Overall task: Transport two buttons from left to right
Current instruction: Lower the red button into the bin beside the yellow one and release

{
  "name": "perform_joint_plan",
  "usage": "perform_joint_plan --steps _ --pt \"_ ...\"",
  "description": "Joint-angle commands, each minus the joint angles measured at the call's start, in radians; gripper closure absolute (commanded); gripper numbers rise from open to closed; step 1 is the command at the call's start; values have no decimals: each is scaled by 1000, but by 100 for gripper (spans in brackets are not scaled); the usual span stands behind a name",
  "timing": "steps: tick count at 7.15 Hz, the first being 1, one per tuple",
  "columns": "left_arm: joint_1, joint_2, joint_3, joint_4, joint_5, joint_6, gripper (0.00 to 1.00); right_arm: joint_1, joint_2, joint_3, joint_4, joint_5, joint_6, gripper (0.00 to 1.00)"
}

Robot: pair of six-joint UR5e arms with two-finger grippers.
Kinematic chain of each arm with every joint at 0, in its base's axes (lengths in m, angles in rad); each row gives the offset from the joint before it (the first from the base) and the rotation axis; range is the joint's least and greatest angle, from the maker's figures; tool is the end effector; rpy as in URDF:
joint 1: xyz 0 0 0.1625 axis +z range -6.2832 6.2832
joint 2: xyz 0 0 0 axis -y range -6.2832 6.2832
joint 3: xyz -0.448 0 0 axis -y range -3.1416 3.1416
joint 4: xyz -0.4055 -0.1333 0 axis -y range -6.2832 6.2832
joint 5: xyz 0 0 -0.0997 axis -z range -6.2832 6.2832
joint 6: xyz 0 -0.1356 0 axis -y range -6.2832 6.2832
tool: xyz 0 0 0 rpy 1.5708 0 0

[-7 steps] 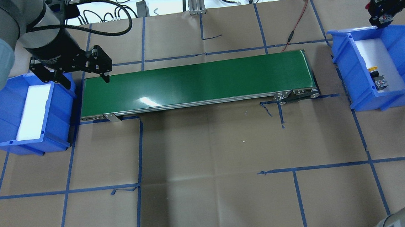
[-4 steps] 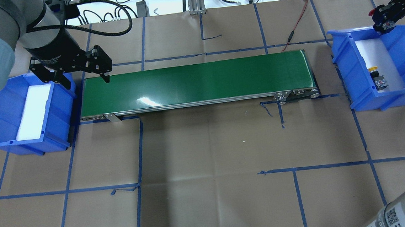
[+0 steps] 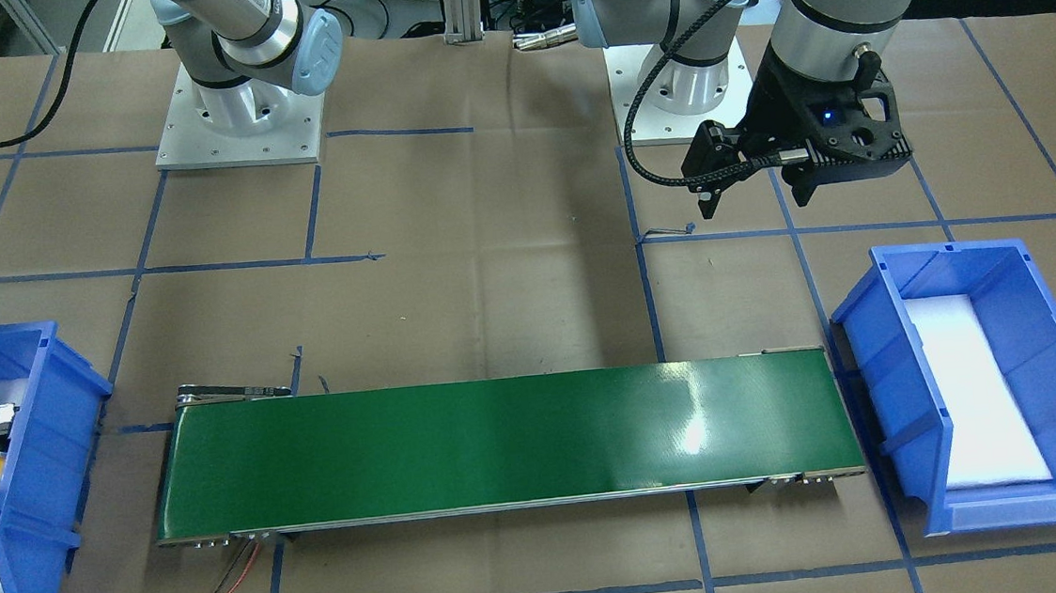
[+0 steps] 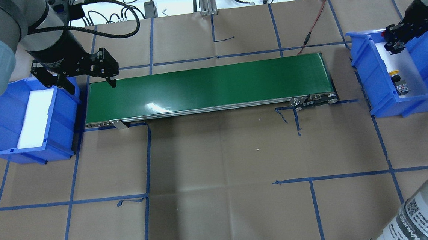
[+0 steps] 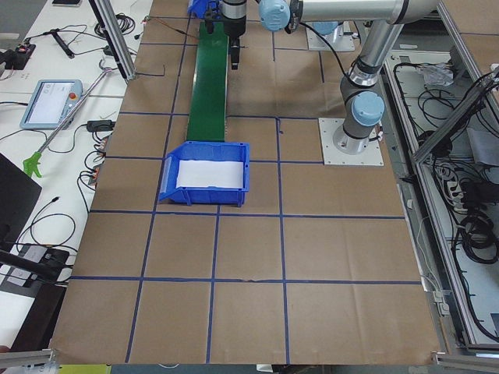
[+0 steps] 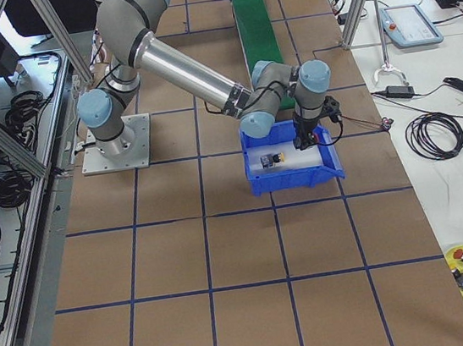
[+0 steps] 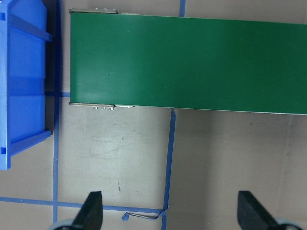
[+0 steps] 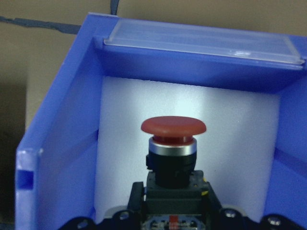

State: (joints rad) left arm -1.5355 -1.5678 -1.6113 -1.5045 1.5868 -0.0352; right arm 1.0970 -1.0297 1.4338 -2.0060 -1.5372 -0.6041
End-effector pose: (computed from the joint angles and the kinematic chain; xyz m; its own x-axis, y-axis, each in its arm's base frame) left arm -0.1131 -0.5117 0.4626 -0.9974 -0.0709 -0.0150 -0.0704 0.9971 -0.0293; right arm -0.2001 -0.6924 0.2547 -0.9914 -0.1307 -0.0100 -0.1301 0.9905 -0.0447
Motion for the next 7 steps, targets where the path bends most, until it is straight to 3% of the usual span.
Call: perform_joint_plan --steps 1,4,5,6,7 --pt "0 2 1 1 -1 1 0 -2 46 0 -46 -3 1 94" --pt "0 2 1 3 -25 -5 0 -9 63 14 -45 -9 -5 92" --pt "0 2 1 3 -24 -2 0 -19 66 17 -48 -3 -3 78" --pt "0 3 1 3 -24 -2 0 -19 68 17 -51 5 0 52" --pt "0 3 1 3 -22 -2 0 -19 71 17 -53 9 1 15"
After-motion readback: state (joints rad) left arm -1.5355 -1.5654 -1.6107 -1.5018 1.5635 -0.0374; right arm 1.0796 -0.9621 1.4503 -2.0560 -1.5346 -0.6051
